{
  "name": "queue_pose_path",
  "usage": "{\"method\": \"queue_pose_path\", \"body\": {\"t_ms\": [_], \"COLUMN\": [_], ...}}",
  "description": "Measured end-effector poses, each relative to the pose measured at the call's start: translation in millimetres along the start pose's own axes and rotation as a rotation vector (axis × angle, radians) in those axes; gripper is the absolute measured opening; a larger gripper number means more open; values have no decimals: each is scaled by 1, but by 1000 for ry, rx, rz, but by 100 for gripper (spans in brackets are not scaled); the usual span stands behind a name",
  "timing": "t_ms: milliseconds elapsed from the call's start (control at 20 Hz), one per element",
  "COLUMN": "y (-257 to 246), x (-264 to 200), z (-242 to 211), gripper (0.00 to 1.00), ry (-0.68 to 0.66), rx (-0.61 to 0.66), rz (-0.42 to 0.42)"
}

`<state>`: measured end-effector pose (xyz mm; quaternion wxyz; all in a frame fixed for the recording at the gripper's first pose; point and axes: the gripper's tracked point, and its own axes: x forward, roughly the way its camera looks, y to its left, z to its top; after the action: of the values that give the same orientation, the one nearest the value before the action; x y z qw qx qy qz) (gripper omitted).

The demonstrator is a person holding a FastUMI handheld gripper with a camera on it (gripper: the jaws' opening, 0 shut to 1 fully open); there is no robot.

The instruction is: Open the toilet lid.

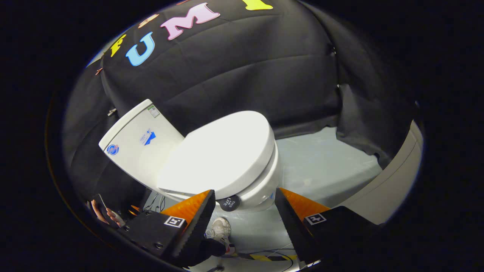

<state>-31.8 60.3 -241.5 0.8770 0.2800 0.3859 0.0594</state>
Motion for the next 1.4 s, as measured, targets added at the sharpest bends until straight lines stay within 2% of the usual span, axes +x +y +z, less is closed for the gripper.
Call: {"method": "queue_pose_path", "body": {"t_ms": [100, 350, 450, 550, 700, 850, 1050, 1200, 1350, 1400], "y": [-5, 2, 12, 13, 17, 49, 42, 25, 20, 12], "x": [15, 49, 56, 67, 77, 76, 85, 78, 84, 85], "z": [-6, -47, -54, -62, -54, -72, -80, -58, -57, -54], "gripper": [99, 97, 97, 88, 50, 49, 50, 49, 49, 32], "ry": [44, 188, 224, 240, 236, 336, 278, 224, 246, 235], "rx": [67, 242, 335, 378, 461, 511, 313, 428, 522, 553], "rz": [-4, 46, 103, 109, 133, 238, 157, 133, 182, 162]}}
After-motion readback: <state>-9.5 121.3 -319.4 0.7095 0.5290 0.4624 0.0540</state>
